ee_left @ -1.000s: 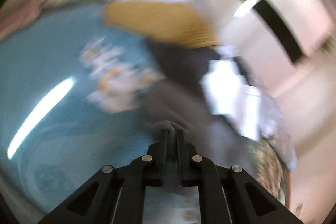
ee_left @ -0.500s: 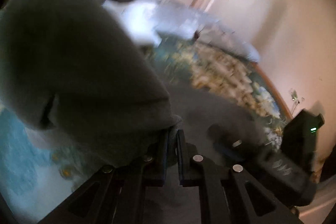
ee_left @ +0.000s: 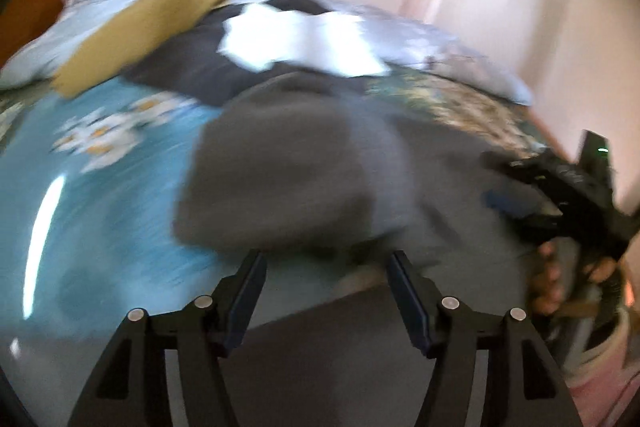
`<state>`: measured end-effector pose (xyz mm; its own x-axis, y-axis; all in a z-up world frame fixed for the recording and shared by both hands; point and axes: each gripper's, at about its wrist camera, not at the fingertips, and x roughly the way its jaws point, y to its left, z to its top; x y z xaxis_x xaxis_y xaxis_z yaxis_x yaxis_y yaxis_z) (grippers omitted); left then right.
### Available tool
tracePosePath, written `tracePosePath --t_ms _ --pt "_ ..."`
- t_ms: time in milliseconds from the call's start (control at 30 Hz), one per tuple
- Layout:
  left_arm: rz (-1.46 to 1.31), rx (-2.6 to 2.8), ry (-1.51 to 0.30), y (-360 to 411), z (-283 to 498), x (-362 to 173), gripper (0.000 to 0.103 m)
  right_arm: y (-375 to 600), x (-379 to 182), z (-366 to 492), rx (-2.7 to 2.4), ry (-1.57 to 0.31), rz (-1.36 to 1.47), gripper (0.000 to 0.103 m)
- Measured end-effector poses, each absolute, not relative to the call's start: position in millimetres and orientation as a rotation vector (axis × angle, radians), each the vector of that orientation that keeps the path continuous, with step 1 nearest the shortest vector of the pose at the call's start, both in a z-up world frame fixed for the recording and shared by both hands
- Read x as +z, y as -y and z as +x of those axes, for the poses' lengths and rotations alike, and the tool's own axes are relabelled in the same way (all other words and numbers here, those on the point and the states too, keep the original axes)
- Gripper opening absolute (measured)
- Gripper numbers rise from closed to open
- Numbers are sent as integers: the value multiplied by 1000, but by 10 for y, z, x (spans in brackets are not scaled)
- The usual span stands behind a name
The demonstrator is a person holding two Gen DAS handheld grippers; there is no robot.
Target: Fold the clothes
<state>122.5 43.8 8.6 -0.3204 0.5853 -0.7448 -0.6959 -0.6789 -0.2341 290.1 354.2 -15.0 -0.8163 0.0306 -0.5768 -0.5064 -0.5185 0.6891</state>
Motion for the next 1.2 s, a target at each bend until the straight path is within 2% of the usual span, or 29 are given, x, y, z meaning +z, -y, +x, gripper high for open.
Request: tracePosePath --t_ms 100,367,533,567,667,733,800,1033,1200 --pt "-1153 2092 -18 -175 1090 25 67 -3539 -151 2900 2377 -1319 -734 72" --pt "-1371 1932 599 65 556 -281 67 -3529 -142 2898 2376 -1312 -738 72" --pt "-1447 1922 693 -54 499 -349 62 -3542 -145 2899 2377 -1323 -736 72" --pt "-1444 1933 701 -69 499 -333 55 -3545 -146 2899 2377 -1326 -736 72" --pt "-1439 1958 744 -60 459 -291 20 -3547 -149 2901 2378 -1335 -736 72" --pt "-1406 1996 721 -69 419 -207 13 -3550 -148 2902 2379 -1340 -736 72" --pt "-1341 2077 605 -131 411 7 7 -3551 -148 2904 2379 -1345 -736 72" --pt "-1009 2157 282 -770 383 1197 6 -3549 -147 2915 2380 -1358 -729 72" --pt "-1033 1978 179 -1692 542 1190 6 -3574 -156 2950 2381 -1396 -702 72"
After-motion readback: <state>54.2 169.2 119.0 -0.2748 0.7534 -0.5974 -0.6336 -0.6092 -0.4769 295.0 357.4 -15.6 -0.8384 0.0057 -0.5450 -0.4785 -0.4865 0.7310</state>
